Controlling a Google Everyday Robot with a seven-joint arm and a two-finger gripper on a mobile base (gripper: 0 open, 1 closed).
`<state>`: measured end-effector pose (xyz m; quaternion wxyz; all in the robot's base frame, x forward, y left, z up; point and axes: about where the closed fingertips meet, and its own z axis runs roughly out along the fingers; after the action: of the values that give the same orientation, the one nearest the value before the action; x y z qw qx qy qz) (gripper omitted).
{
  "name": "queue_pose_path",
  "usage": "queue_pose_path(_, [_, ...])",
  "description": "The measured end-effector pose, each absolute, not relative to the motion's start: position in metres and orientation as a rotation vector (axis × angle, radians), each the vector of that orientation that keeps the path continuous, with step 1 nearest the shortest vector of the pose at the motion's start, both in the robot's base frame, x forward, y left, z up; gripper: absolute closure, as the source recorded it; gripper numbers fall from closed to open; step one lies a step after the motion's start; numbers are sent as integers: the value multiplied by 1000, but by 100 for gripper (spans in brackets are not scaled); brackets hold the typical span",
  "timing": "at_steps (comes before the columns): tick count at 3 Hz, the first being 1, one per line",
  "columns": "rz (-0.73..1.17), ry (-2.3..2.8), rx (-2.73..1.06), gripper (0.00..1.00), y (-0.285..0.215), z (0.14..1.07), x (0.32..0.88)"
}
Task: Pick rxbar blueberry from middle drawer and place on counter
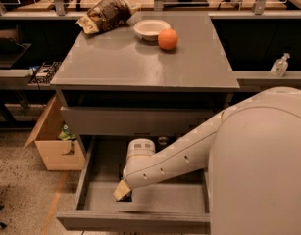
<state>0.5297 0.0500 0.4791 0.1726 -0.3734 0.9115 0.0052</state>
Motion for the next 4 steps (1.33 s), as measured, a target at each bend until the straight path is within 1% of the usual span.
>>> queue_pose_path(2, [-60,2746,-941,0,81,414,532])
queue_pose_path(3, [-62,2822,-814,0,85,393,530])
queue_pose_path(4, [2,2884,-698,0,90,377,533])
